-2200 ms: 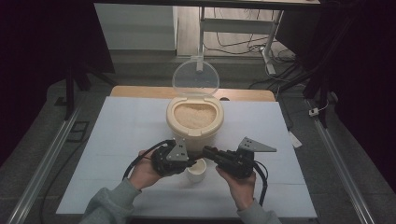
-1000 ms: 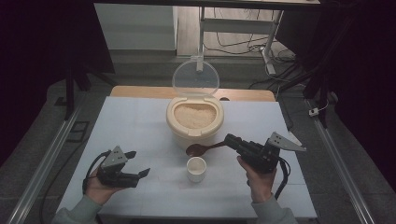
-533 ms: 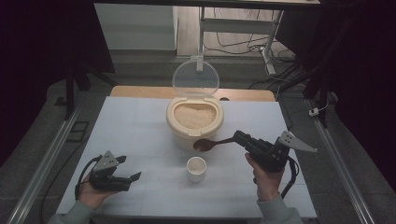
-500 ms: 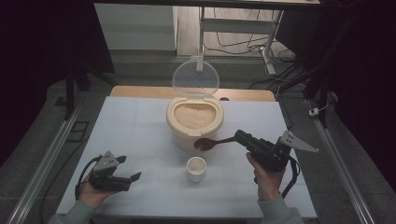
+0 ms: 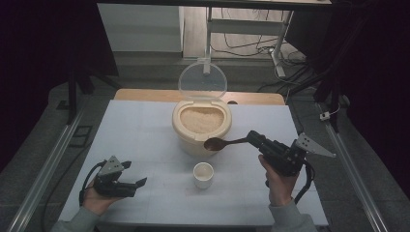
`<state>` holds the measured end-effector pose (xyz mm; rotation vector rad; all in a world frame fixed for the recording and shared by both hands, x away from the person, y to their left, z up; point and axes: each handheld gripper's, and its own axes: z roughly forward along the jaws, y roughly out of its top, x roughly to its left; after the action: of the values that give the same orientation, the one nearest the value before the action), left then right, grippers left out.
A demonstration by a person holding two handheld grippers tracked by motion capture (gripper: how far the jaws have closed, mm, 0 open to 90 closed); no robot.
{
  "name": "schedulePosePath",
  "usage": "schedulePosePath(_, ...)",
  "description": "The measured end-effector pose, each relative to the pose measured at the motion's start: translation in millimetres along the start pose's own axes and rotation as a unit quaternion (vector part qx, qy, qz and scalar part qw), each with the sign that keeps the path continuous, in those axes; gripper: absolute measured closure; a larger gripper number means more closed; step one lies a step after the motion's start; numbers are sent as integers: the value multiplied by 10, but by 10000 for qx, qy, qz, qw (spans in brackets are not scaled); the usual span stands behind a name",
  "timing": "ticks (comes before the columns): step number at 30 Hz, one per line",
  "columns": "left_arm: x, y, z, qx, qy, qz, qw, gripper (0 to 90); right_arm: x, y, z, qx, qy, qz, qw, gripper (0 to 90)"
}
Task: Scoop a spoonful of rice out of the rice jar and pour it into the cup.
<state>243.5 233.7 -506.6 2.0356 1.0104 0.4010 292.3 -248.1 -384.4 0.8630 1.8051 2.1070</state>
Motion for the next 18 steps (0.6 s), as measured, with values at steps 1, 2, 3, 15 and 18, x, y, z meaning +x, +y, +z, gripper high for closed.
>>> schedulePosePath(1,1,1,4,7,-5,-5,10000,138,1,20,7,-30,-4,-4,10000,831)
schedulePosePath(2,2,2,8,18,-11,-13,10000,137,0,43,15,-61,-2,-16,10000,831)
schedulePosePath(3,3,2,13,26,-14,-20,10000,135,-7,90,36,-136,-19,-38,9999,831)
schedulePosePath(15,-2,8,29,72,-64,-2,10000,133,-151,323,331,-152,-457,-196,9986,832)
schedulePosePath(18,1,7,30,78,-81,2,9999,133,-205,329,474,9,-605,-216,9979,831)
